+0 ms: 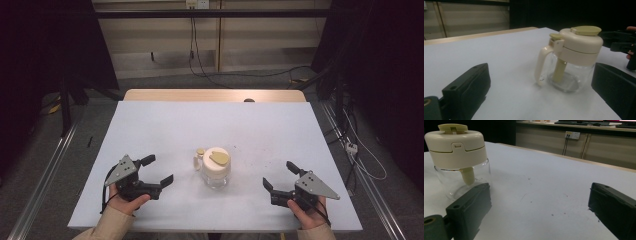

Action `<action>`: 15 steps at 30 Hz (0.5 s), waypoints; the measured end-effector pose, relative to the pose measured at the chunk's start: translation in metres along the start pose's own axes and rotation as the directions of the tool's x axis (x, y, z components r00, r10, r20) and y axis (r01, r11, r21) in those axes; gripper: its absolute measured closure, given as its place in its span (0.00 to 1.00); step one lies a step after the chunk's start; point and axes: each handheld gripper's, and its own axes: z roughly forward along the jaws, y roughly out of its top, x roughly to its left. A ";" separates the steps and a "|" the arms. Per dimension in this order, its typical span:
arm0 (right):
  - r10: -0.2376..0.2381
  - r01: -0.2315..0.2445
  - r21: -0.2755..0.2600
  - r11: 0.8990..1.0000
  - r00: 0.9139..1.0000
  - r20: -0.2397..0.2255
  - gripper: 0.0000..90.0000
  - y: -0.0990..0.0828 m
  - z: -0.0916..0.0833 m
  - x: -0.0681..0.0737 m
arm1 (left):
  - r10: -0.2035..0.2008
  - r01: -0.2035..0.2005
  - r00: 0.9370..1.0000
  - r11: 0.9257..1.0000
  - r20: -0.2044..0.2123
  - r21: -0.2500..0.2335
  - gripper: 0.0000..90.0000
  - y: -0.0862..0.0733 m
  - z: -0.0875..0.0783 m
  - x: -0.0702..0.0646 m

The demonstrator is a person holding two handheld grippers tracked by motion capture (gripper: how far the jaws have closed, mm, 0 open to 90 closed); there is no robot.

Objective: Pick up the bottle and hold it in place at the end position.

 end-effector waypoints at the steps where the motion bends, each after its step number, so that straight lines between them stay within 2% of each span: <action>1: 0.001 -0.001 0.001 1.000 1.000 0.000 0.04 0.000 0.000 0.000 | -0.004 0.004 1.000 1.000 0.005 0.000 0.02 0.000 0.002 -0.002; 8: -0.001 0.001 0.002 1.000 1.000 0.004 0.04 0.000 0.000 0.001 | 0.002 -0.002 1.000 1.000 0.023 0.028 0.03 0.001 0.015 -0.014; 11: -0.001 0.001 0.005 1.000 1.000 0.001 0.04 0.000 0.000 0.001 | -0.011 0.010 0.999 0.999 0.034 0.037 0.03 0.001 0.021 -0.020; 15: -0.005 0.005 0.003 1.000 1.000 -0.001 0.04 0.001 0.000 0.002 | 0.014 -0.017 0.999 0.998 0.053 0.060 0.03 0.000 0.033 -0.027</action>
